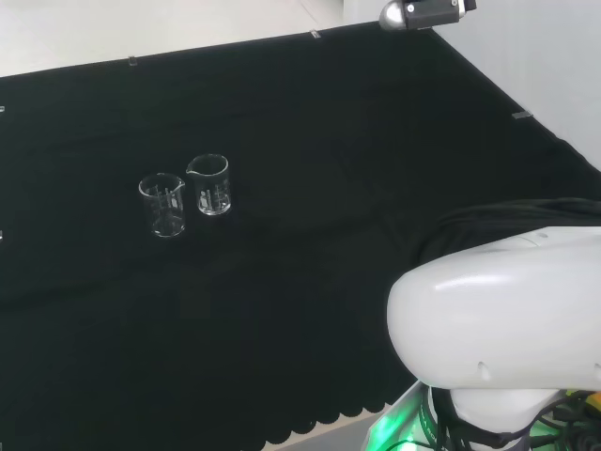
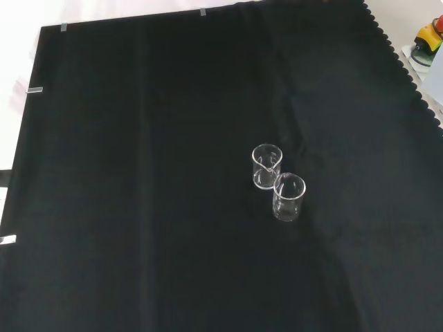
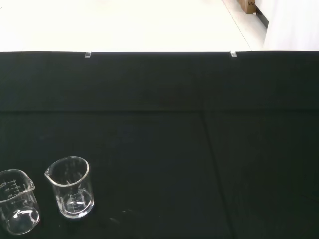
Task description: Pick up the beaker on the right.
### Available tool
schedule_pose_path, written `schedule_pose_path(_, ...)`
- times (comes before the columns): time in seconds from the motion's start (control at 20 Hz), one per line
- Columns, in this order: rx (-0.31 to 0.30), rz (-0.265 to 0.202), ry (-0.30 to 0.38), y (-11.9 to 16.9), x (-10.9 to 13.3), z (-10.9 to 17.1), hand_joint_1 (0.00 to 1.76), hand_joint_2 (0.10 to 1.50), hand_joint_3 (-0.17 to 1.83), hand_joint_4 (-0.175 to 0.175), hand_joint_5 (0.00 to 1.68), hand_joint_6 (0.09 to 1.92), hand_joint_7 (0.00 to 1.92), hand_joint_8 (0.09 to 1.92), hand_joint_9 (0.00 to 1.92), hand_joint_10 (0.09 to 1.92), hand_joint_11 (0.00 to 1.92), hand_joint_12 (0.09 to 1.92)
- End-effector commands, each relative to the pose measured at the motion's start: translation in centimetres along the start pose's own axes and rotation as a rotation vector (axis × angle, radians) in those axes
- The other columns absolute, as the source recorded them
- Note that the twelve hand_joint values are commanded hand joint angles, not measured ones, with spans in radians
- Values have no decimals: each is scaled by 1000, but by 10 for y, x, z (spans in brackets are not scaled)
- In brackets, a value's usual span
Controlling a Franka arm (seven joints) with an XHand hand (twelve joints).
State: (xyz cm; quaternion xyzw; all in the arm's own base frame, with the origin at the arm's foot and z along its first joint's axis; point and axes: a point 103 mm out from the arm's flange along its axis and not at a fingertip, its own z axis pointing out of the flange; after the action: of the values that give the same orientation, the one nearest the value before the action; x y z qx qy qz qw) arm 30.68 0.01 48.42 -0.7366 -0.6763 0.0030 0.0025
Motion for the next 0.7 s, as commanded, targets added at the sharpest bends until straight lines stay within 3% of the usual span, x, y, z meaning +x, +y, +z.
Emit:
schedule_pose_path(0.05, -6, -2, -10, 0, 1, 0, 6, 1086, 830, -30, 84, 173, 13, 464, 60, 613, 0, 901)
schedule_pose_path(0.15, -1, -4, -4, 0, 0, 0, 1, 1111, 790, -30, 114, 92, 16, 444, 56, 607, 0, 891)
schedule_pose_path(0.4, 1, -6, -16, 1, 8, 0, 0, 1121, 775, -30, 130, 87, 18, 437, 56, 605, 0, 889)
schedule_pose_path(0.7, 2, -27, -1, 1, -1, 0, 0, 1122, 774, -30, 133, 87, 19, 436, 56, 605, 0, 891)
